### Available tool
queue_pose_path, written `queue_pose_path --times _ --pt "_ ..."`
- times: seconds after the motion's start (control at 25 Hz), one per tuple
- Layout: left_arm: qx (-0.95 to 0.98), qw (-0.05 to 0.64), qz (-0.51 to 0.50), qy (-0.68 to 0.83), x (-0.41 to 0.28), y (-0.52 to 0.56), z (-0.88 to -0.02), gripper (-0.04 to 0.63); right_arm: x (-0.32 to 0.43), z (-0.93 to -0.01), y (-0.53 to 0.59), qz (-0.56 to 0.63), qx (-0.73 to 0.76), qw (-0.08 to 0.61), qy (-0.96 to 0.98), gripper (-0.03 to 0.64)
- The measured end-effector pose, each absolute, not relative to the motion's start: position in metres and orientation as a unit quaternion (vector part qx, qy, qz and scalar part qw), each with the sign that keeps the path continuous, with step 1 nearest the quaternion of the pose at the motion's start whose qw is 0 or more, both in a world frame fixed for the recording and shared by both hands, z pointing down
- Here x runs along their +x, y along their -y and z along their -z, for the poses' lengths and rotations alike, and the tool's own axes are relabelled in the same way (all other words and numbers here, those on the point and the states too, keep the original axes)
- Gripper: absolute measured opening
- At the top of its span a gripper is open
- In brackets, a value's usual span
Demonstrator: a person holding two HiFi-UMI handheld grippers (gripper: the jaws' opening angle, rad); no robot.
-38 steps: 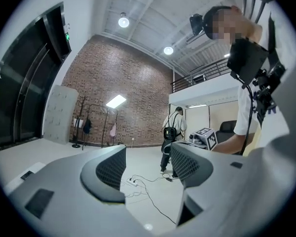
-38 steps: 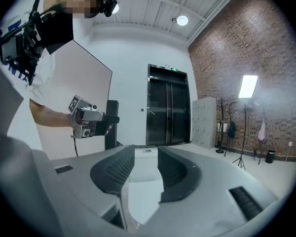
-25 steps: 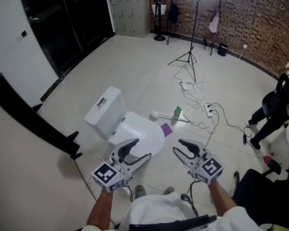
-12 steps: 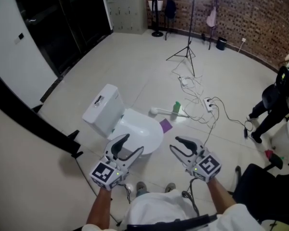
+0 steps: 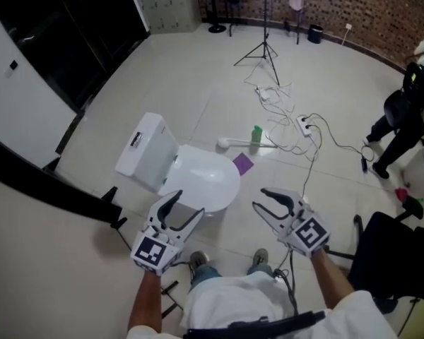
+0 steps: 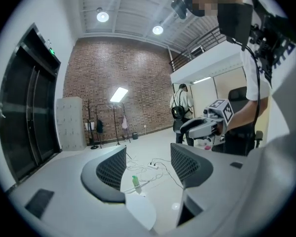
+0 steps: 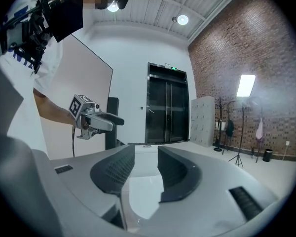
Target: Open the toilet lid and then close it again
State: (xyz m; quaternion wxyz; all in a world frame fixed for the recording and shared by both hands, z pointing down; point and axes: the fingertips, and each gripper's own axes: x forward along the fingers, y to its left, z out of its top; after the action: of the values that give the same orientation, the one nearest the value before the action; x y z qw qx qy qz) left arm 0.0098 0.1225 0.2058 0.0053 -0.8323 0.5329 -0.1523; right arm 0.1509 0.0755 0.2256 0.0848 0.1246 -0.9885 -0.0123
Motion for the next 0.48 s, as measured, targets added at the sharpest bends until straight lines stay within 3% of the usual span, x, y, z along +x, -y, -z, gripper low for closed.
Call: queue_pose_path --times 0.36,0.48 --pt "-0.849 0.015 0.29 -0.442 -0.109 -0.149 -0.294 0.276 0.057 -0.272 -0.111 -0.037 0.204 0.124 0.97 0.14" --pt "-0.842 0.053 0.358 -0.4 -0.156 -0.153 -0.333 0.276 0.006 -0.296 -0.121 -0.057 0.217 0.132 0.966 0.14"
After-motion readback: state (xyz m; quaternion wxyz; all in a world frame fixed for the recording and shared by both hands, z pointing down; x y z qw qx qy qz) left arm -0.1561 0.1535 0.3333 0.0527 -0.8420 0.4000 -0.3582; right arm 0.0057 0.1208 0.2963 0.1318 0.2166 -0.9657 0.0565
